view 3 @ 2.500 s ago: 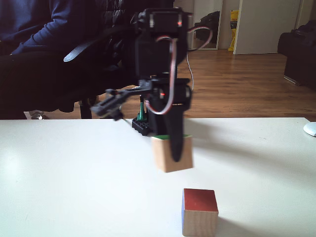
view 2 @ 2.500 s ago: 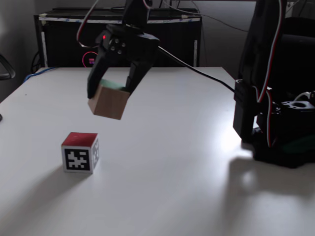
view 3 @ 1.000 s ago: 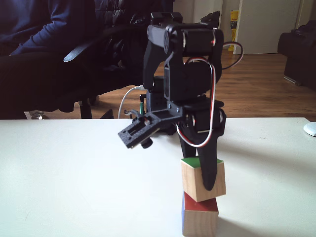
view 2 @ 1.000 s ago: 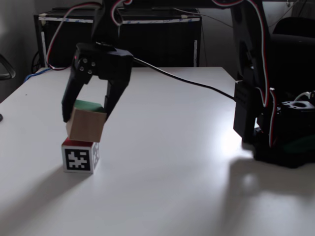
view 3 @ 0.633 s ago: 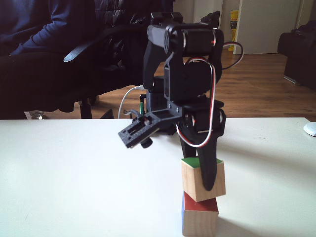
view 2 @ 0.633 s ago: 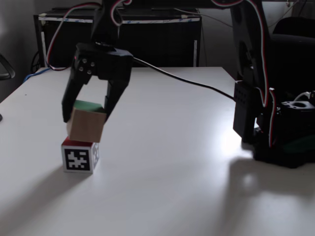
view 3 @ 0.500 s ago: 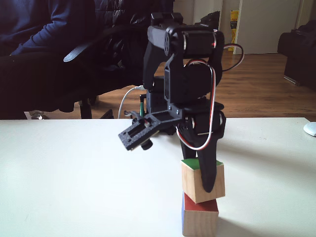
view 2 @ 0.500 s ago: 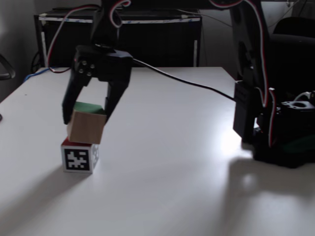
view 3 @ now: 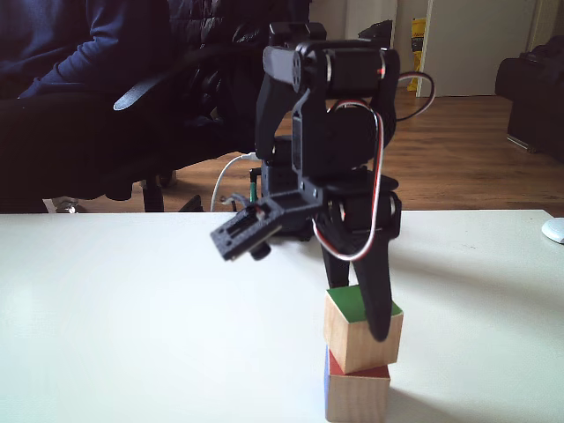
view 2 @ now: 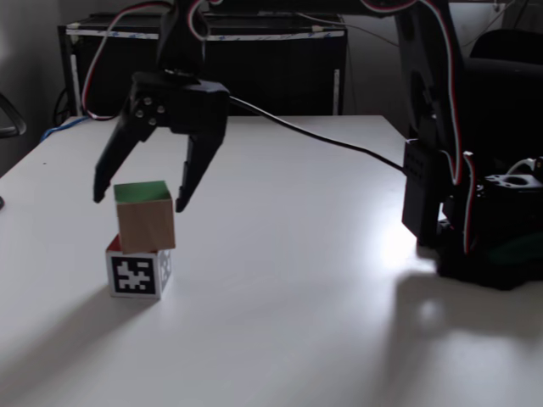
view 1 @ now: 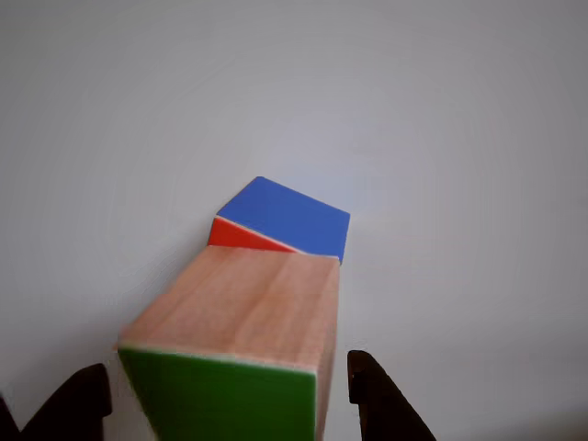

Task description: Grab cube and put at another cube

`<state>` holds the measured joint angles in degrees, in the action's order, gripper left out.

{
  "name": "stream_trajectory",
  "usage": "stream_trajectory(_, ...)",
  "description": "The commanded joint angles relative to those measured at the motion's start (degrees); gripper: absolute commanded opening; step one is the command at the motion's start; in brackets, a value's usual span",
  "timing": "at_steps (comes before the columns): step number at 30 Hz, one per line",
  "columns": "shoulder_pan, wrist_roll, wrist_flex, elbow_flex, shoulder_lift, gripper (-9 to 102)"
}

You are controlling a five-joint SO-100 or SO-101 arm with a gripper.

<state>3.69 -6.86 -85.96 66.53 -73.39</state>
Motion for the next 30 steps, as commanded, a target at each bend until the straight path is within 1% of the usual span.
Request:
stream_trajectory(1, -0.6, -0.2, -0.3, 3.6, -10.5, 40)
stream_trajectory(3, -1.5, -0.2, -0.3, 9.1, -19.1, 40)
stream_trajectory(5, -2.1, 0.2, 1.2, 17.8, -31.5, 41)
stream_trajectory(7, -2.4, 0.0, 4.6, 28.9, -47.1, 42)
stream_trajectory(9, -1.7, -0.4, 8.9, 41.0, -63.5, 40)
stream_trajectory(12, 1.1, -0.1, 15.6, 58.4, -84.5, 29)
stream_trajectory(13, 1.8, -0.1, 17.8, 64.0, -89.6, 23)
stream_trajectory(14, 2.6, 0.1, 20.0, 69.4, -94.4, 14)
stream_trajectory(16, 3.5, -1.5, 24.1, 79.1, -102.5, 5)
stream_trajectory(17, 3.8, -2.5, 25.1, 83.0, -105.6, 1)
stream_trajectory(20, 6.4, -1.0, 27.7, 93.0, -115.0, 0)
stream_trajectory(25, 10.1, 0.6, 30.7, 98.7, -115.0, 0)
stream_trajectory(28, 9.0, -0.4, 30.8, 103.3, -115.0, 0)
stream_trajectory(30, 7.2, 0.2, 30.1, 106.5, -115.0, 4)
